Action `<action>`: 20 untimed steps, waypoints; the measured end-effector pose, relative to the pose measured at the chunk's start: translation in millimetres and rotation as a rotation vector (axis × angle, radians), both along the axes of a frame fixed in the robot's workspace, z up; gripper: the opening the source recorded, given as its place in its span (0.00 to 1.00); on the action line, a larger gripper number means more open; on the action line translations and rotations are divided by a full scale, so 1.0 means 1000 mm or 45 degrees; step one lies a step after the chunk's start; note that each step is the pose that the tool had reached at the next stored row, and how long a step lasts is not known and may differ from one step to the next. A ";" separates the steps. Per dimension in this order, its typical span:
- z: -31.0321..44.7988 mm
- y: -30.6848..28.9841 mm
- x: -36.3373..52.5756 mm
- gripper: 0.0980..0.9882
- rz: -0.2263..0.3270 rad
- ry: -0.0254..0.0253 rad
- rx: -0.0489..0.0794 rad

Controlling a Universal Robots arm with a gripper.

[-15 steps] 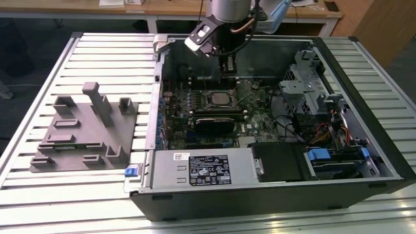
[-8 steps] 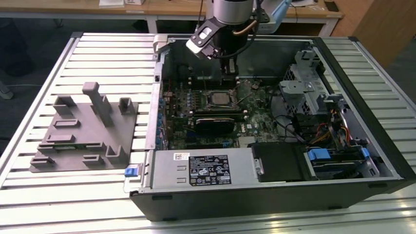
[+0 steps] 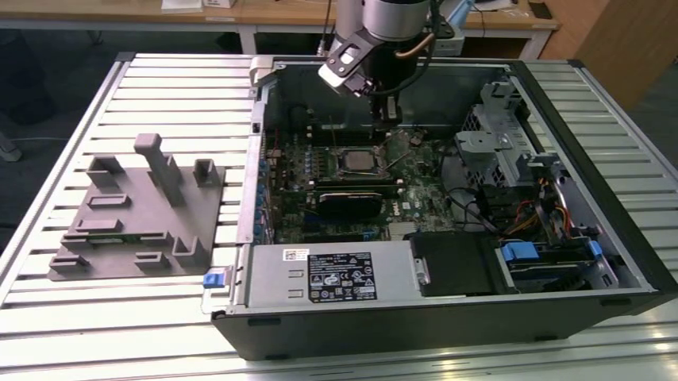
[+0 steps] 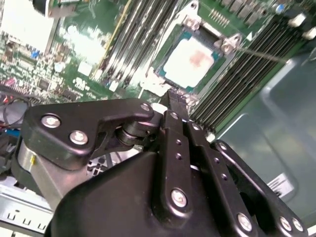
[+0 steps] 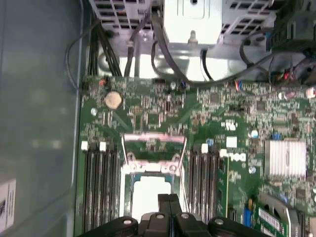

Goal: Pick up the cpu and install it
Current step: 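Close the cpu cover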

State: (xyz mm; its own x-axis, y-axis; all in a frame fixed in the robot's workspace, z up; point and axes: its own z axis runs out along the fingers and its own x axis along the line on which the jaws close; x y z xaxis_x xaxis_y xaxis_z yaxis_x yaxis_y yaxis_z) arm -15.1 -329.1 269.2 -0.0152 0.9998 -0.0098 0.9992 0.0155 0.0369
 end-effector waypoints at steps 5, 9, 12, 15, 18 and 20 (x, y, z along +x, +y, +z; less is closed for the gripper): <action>0.0000 0.0000 0.0099 0.01 0.000 0.0033 0.000; 0.0000 0.0000 0.0148 0.01 0.000 0.0038 0.000; 0.0025 0.0000 0.0149 0.01 0.000 0.0041 0.000; 0.0028 0.0001 0.0168 0.01 0.000 0.0040 0.000; 0.0028 0.0009 0.0200 0.01 0.000 0.0042 0.000; 0.0025 0.0017 0.0261 0.01 0.000 0.0041 0.000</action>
